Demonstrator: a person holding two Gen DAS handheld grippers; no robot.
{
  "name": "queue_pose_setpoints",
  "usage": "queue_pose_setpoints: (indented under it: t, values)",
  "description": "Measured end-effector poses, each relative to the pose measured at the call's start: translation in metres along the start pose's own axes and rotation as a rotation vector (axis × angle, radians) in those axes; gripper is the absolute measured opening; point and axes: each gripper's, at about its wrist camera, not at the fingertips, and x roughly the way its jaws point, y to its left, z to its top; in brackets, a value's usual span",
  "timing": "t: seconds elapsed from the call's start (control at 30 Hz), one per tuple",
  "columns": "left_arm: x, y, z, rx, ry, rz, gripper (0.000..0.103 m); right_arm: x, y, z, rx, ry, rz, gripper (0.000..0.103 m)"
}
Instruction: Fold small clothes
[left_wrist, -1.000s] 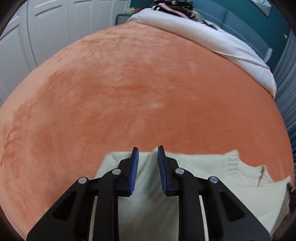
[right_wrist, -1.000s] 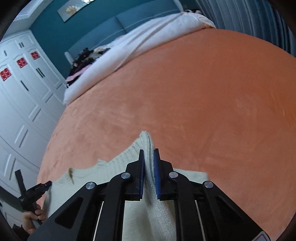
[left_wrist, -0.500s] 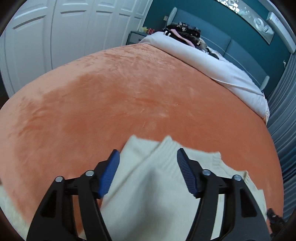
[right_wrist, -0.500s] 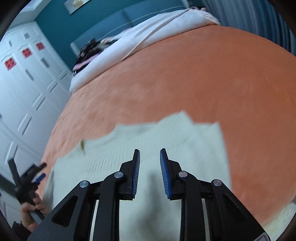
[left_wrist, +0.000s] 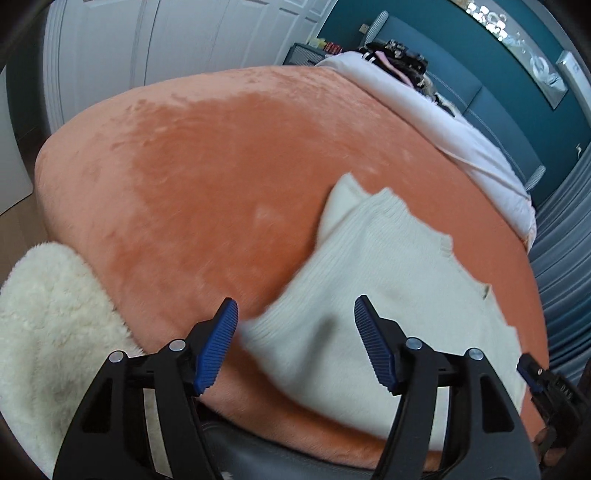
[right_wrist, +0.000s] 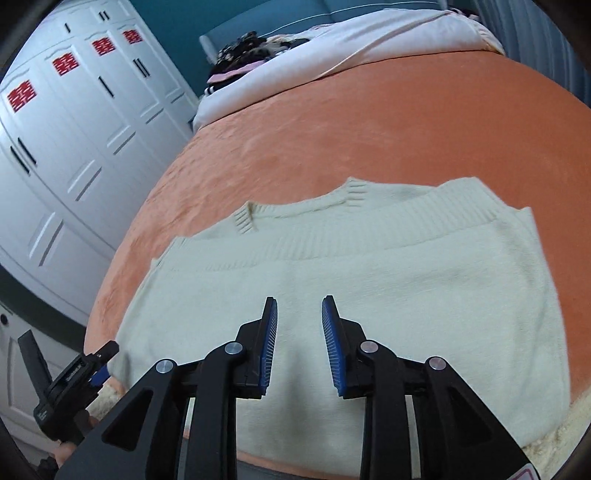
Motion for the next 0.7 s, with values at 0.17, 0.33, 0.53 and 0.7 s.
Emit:
queue_pose_setpoints:
  t: [0.17,0.33,0.53,0.7]
  values:
    - [0.014,0.018,-0.009,-0.104,0.086,-0.048,0.069,0.048,0.011,-0.006,-0.004,0.109,-0.040,0.018]
    - [0.023,0.009,-0.006,-0.090,0.065,-0.061,0.089,0.053,0.004,-0.007,0.018,0.124,-0.016,0.018]
    - [0.030,0.002,0.000,-0.085,0.040,-0.051,0.092,0.037,0.022,0.008,-0.008,0.137,-0.055,0.012]
    - [0.031,0.008,0.002,-0.097,0.039,-0.071,0.093,0.064,0.031,0.011,-0.063,0.204,-0.098,0.004]
